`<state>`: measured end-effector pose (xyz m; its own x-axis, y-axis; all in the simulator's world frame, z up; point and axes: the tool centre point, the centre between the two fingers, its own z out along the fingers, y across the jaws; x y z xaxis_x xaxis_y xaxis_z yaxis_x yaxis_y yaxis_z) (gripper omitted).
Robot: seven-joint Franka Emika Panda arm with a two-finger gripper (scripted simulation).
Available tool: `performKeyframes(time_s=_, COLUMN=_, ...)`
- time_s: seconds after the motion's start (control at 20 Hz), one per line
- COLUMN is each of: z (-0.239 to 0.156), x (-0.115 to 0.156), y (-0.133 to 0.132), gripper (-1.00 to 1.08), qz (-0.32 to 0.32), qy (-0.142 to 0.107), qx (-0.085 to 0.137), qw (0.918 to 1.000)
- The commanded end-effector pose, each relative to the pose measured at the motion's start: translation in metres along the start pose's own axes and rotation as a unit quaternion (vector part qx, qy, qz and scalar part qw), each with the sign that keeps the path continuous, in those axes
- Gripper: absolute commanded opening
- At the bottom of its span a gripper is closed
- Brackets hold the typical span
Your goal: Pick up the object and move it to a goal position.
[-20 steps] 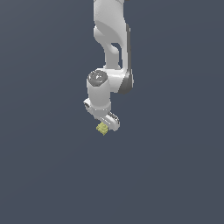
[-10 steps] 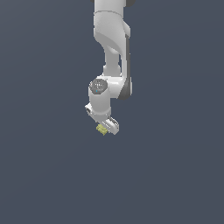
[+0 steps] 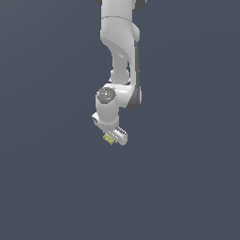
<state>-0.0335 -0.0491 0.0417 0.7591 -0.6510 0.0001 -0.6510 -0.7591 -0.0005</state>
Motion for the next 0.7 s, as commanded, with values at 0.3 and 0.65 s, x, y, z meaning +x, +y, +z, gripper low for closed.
performKeyframes(time_s=0.3, z=0.000, x=0.000, y=0.000, gripper=-1.00, qz=0.000, qy=0.000, qx=0.000, qw=1.0000)
performKeyframes(time_s=0.65, z=-0.003, x=0.006, y=-0.011, gripper=-1.00, qz=0.000, qy=0.000, qx=0.000, qw=1.0000)
